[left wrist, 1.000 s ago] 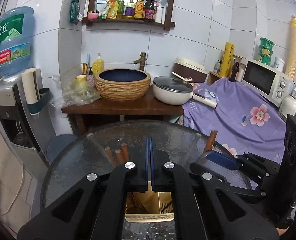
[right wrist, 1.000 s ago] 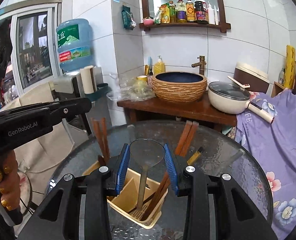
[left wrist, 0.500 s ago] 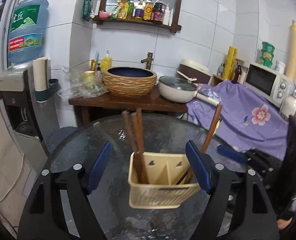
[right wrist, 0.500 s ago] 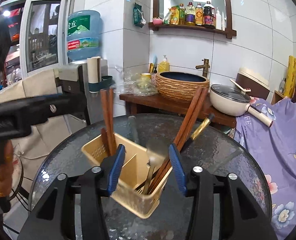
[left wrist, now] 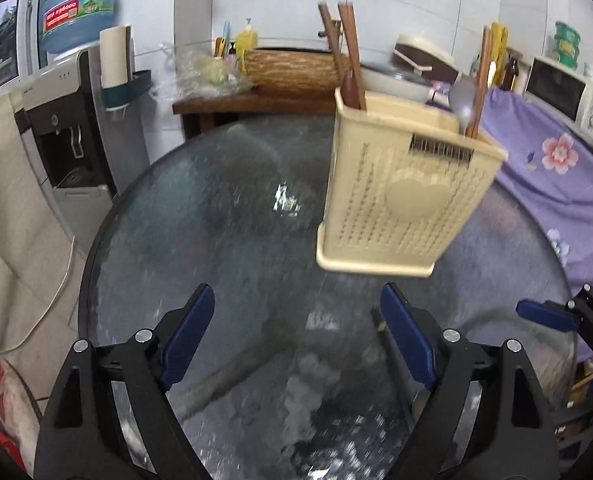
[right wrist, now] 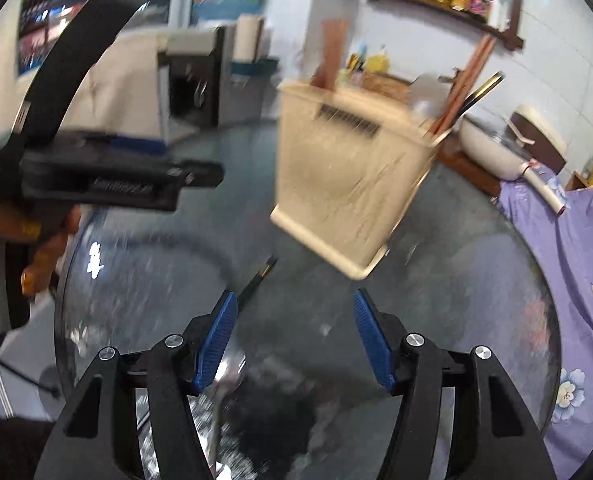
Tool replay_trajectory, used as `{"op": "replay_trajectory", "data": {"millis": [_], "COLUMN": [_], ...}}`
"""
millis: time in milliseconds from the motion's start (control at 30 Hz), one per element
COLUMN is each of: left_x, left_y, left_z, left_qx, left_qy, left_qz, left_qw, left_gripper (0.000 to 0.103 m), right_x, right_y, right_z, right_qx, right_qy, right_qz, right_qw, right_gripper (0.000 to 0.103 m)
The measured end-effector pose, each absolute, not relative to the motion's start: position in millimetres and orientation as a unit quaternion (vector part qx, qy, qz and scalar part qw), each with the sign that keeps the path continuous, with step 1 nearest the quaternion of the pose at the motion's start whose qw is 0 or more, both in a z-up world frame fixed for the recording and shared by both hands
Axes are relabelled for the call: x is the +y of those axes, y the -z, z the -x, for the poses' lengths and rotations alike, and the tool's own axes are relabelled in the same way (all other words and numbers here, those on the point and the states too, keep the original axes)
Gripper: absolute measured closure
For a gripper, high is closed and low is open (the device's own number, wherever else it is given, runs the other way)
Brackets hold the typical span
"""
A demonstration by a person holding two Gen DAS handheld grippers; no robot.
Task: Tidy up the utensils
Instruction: 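Move the right tool to the metal spoon while the left tool approaches the black chopstick, then close the right tool on the metal spoon while the left tool grips the black chopstick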
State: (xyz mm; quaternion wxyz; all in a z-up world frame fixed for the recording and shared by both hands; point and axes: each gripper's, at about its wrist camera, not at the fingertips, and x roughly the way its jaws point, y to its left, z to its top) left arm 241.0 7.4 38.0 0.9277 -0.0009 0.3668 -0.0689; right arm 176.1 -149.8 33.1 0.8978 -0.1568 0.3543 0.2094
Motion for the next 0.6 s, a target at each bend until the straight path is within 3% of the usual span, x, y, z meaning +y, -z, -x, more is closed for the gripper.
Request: {"op": "replay_trajectory", "data": {"millis": [400,600], "left_x": [11,11], "left_y": [-8,0], "left_z": [-207,-200], "left_qx": [0.390,0.401], "left_qy": [0.068,0.071], "left_qz": [-0.029,-0.034], "left_qw": [0.918,0.913], "left_gripper": [0.020,0.026], "right_x": [-145,-140], "right_y": [10,20], "right_z": [-156,-158], "right_qx": [0.447,0.457], "right_qy": [-0.242,-0.240], "right_qz": [0.139,0.139], "right_qw": [0.850,0.845], "right_gripper": [0.046,0.049]}}
